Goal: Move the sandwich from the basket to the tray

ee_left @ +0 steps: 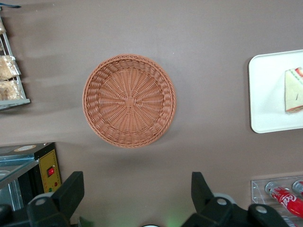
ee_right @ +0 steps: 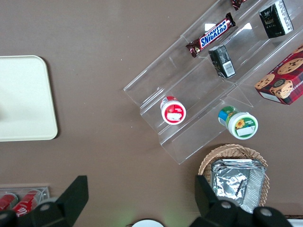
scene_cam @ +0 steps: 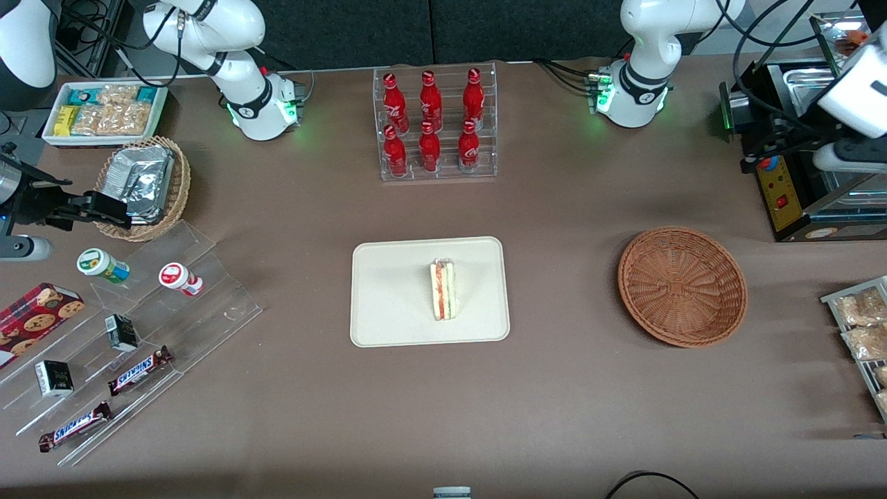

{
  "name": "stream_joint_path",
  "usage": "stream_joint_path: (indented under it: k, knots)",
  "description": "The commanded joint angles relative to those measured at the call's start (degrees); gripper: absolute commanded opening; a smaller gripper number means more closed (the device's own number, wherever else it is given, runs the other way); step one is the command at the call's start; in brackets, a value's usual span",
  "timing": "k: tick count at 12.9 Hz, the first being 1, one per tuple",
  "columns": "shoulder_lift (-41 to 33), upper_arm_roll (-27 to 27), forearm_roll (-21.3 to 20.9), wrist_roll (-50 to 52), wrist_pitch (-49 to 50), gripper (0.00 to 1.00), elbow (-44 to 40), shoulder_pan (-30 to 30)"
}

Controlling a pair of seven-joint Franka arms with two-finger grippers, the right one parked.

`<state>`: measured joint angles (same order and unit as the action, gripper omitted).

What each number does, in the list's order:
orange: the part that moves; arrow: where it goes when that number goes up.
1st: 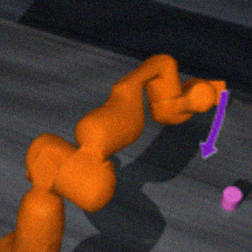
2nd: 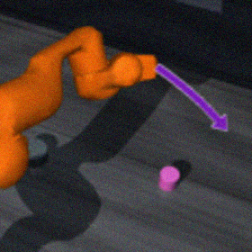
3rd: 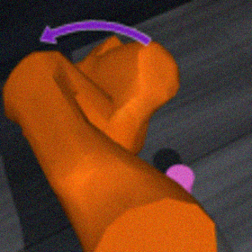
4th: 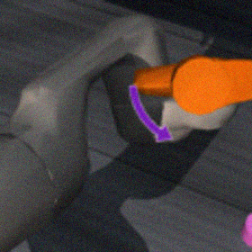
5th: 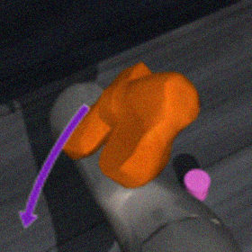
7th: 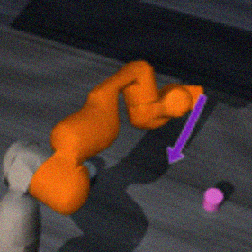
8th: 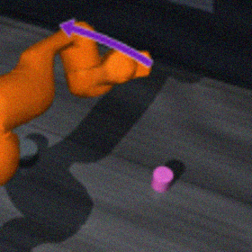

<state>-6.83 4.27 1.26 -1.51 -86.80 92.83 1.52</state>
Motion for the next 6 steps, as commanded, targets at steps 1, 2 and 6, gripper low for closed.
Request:
stream_joint_path:
  k: [1,2,6]
  knots:
    - [3.7,-2.9,-1.9,0.7,2.3,1.0,-5.6,-3.5]
    - [4.3,-2.8,-2.6,1.0,2.3,1.0,-6.4,-3.5]
    - [5.1,-0.1,-2.6,6.0,2.7,1.0,-6.5,-3.0]
